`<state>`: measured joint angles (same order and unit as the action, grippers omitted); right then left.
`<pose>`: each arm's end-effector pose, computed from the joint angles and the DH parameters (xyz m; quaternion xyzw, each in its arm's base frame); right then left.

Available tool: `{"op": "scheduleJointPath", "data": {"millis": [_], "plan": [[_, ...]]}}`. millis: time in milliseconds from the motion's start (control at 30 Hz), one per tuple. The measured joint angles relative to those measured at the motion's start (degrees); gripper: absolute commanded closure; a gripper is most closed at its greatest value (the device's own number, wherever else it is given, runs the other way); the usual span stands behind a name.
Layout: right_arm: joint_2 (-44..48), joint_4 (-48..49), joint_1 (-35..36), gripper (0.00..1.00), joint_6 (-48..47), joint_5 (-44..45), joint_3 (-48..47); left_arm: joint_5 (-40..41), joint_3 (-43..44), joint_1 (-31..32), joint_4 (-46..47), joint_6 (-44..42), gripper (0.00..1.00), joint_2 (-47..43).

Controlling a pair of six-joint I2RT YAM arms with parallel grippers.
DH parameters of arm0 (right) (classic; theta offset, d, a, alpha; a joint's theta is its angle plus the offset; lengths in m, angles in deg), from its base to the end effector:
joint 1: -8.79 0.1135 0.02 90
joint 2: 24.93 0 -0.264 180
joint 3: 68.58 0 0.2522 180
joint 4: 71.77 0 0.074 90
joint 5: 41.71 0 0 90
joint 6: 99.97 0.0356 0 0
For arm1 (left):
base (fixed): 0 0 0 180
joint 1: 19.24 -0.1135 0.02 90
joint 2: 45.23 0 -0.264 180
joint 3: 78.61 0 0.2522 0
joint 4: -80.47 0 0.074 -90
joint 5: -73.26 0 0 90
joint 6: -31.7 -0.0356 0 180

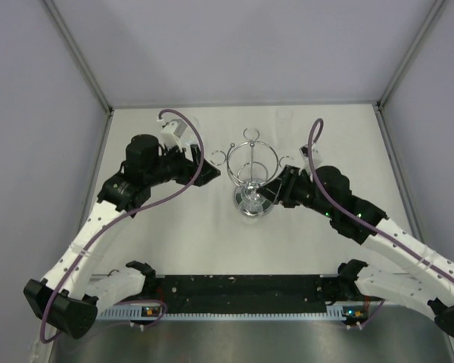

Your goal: Take the wine glass off the wine glass rack

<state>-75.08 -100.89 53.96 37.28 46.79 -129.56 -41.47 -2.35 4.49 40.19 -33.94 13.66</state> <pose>0.1422 0.1443 0.3292 0.0070 0.8104 0.4301 0.3976 0.1975 -0.1031 0.3734 0.1139 0.8148 -0.3829 0.4202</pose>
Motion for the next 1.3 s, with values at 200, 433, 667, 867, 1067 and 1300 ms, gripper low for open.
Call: {"op": "scheduleJointPath", "data": {"millis": [200, 433, 667, 867, 1067, 1300], "plan": [[-0.66, 1.16, 0.0, 0.54, 1.05, -1.62, 0.13, -0.15, 0.0, 0.0, -0.02, 0.0, 0.16, 0.52], [-0.61, 2.97, 0.0, 0.55, 2.36, -2.36, 1.88, -0.15, -0.31, 0.0, 0.0, 0.0, 0.16, 0.5], [0.98, 4.24, 0.0, 0.58, 2.95, -2.67, 3.41, -0.17, -0.98, 0.0, -0.02, 0.0, 0.16, 0.5], [2.01, 4.28, 0.0, 0.59, 2.93, -2.67, 3.41, -0.39, -1.03, 0.0, 0.0, 0.02, 0.16, 0.5], [2.14, 5.07, 0.0, 0.59, 3.04, -2.89, 3.74, -0.7, -1.07, 0.0, 0.0, 0.22, 0.16, 0.5], [2.08, 8.48, 0.0, 0.63, 4.57, -3.56, 5.18, -0.94, -1.14, 0.0, 0.0, 0.24, 0.16, 0.5]]}}
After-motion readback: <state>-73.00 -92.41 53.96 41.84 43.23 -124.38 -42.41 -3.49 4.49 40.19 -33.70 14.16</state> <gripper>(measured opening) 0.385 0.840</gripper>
